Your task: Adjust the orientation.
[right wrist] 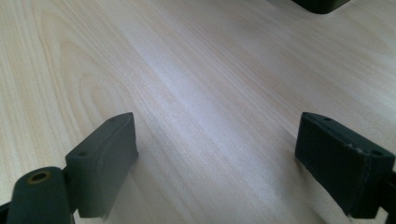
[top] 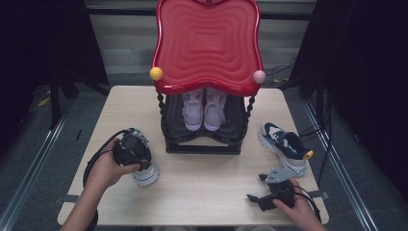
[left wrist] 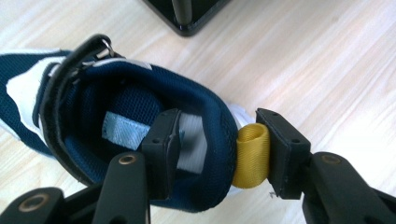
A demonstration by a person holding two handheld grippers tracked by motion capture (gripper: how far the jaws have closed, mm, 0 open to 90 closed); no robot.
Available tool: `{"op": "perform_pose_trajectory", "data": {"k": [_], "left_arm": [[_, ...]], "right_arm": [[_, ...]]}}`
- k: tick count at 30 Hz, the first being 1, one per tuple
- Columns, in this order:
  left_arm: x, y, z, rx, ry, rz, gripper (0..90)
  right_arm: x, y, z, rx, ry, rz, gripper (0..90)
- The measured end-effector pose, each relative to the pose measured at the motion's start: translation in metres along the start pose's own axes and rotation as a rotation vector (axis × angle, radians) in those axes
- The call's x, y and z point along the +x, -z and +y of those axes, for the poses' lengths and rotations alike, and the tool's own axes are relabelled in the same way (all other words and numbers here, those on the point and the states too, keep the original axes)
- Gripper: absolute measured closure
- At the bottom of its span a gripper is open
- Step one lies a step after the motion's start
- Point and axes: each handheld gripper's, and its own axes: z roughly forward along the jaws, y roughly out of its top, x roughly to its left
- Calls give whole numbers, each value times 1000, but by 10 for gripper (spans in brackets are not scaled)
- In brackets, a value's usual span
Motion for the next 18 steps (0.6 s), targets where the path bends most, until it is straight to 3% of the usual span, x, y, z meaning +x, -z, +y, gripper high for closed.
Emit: {"op": "perform_pose_trajectory", "data": {"k": [18], "left_arm": [[2, -10, 14, 157, -77, -40, 543]], "right_arm": [[0, 0, 0, 0, 0, 0, 122]]}}
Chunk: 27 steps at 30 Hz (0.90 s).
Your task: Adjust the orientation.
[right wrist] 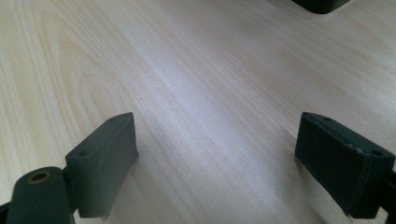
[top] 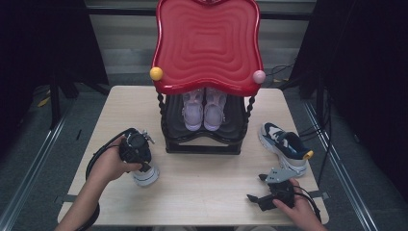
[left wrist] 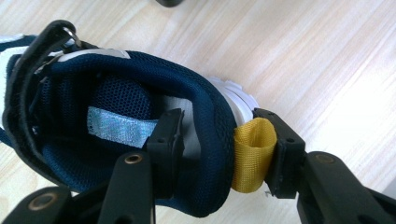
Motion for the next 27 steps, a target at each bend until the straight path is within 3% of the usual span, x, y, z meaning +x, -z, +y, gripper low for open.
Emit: {"op": "perform_pose_trajectory", "data": {"k": [6, 11, 12, 13, 15, 17, 18, 21, 26, 27], "left_arm": [[1, -5, 5, 93, -34, -25, 550], [2, -12, 8, 136, -44, -31, 583], [3, -12, 9, 158, -67, -31, 587], [2, -14, 9, 141, -49, -33, 588], [3, -14, 11, 176, -82, -37, 606], [1, -15, 12, 170, -68, -44, 619], [2, -15, 13, 190, -93, -40, 625], [2, -14, 15, 212, -104, -46, 636], [0, -16, 15, 209, -76, -57, 647], [2, -16, 16, 220, -100, -55, 650]], "right_arm": [[0, 0, 0, 0, 0, 0, 121], [0, 0, 0, 0, 0, 1, 121], [0, 0, 0, 0, 0, 1, 121], [0, 0, 0, 0, 0, 0, 121], [0, 0, 0, 0, 0, 1, 122], [0, 0, 0, 0, 0, 1, 121], [0, 0, 0, 0, 0, 1, 121], [0, 0, 0, 0, 0, 1, 121], [0, 0, 0, 0, 0, 1, 121], [0, 0, 0, 0, 0, 1, 121]]}}
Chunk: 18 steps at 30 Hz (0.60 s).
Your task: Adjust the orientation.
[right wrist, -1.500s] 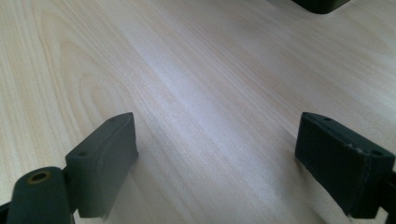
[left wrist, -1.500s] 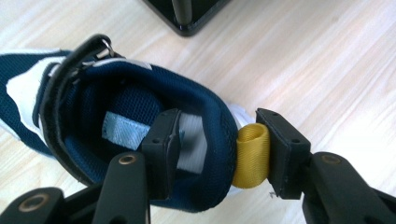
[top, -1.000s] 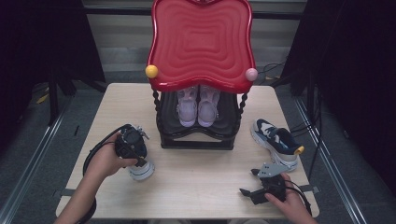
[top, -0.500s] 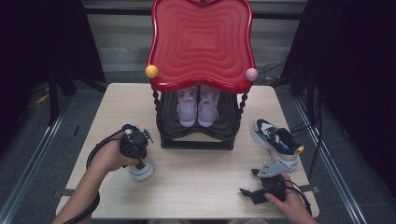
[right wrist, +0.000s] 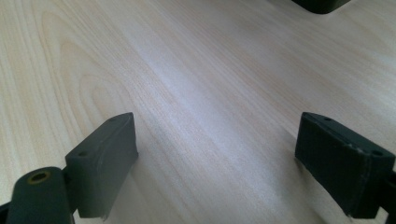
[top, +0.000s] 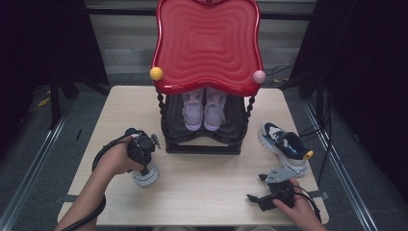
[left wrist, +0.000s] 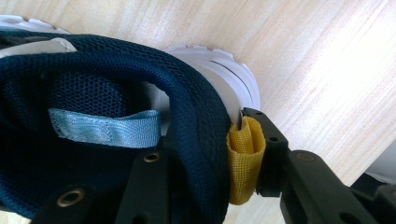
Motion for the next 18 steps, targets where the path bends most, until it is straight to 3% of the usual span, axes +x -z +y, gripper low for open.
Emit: {"op": "perform_pose_trajectory", "data": {"k": [2, 8, 12, 14, 15, 17, 18], "left_arm": [[1, 0, 1, 8, -5, -5, 652], [3, 0, 2, 8, 36, -24, 657], [4, 0, 2, 6, 28, -31, 665], [4, 0, 1, -6, 31, -42, 677], [3, -1, 1, -22, 52, -51, 685], [4, 0, 1, -17, 26, -48, 692], [2, 0, 1, -24, 35, -50, 695]], "right_arm": [[0, 0, 0, 0, 0, 0, 121], [0, 0, 0, 0, 0, 0, 121], [0, 0, 0, 0, 0, 0, 121], [0, 0, 0, 0, 0, 1, 121], [0, 0, 0, 0, 0, 1, 121], [0, 0, 0, 0, 0, 1, 121], [0, 0, 0, 0, 0, 1, 121]]}}
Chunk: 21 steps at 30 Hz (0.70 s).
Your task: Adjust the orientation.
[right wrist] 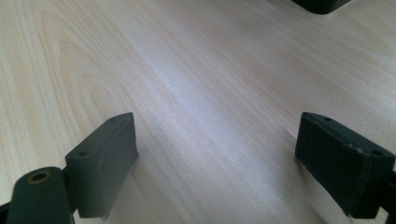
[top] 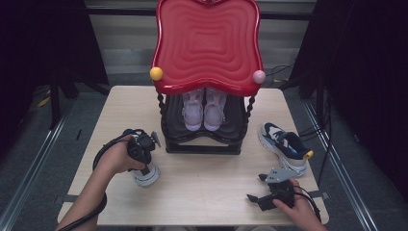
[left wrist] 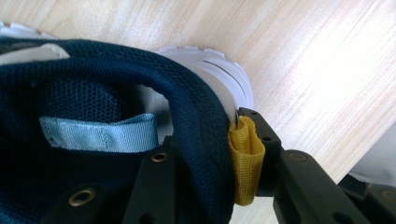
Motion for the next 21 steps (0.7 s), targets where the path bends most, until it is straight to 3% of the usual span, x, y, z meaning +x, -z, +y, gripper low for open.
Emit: {"op": "perform_pose_trajectory", "data": {"k": [9, 10, 18, 21], "left_arm": [[-1, 1, -1, 9, -43, -2, 717], [-3, 0, -1, -11, -28, -6, 717], [-5, 9, 1, 5, -61, 8, 717], [-8, 12, 2, -5, -50, 8, 717]], "right_arm": [[0, 0, 0, -1, 2, -1, 121], [0, 0, 0, -1, 2, -1, 121], [0, 0, 0, -1, 2, -1, 121], [0, 0, 0, -1, 2, -1, 121]]}}
